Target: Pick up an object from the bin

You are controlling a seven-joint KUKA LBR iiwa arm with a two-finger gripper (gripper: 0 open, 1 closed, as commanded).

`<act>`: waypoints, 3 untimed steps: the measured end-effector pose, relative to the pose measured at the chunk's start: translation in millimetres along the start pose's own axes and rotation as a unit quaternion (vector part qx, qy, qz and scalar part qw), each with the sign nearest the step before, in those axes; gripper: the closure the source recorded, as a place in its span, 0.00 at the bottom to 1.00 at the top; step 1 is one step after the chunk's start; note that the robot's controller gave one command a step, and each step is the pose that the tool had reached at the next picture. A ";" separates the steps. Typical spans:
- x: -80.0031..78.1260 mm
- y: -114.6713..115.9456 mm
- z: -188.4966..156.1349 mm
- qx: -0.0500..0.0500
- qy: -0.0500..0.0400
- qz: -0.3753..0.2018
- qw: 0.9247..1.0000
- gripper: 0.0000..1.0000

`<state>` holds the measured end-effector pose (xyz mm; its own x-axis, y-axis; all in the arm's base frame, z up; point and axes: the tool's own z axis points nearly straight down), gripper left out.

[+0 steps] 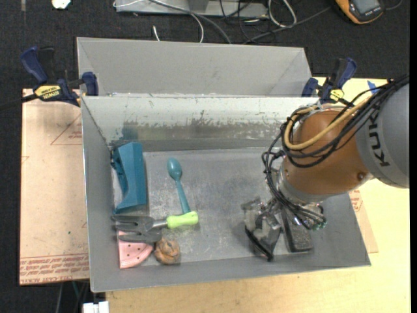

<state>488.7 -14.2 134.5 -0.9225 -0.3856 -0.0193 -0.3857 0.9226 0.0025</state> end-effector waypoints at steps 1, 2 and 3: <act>1.3 -4.3 -50.8 -0.003 0.004 -0.058 0.998 1.00; -11.3 -2.3 -107.1 -0.004 0.004 -0.015 1.000 1.00; -15.3 -7.7 -68.5 -0.001 0.000 -0.010 1.000 1.00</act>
Offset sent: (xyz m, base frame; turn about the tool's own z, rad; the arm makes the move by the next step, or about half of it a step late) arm 0.0110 0.0022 0.1143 -0.0245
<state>504.6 -16.1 203.3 -0.9142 -0.4047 -0.0195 -0.4049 0.9144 0.0048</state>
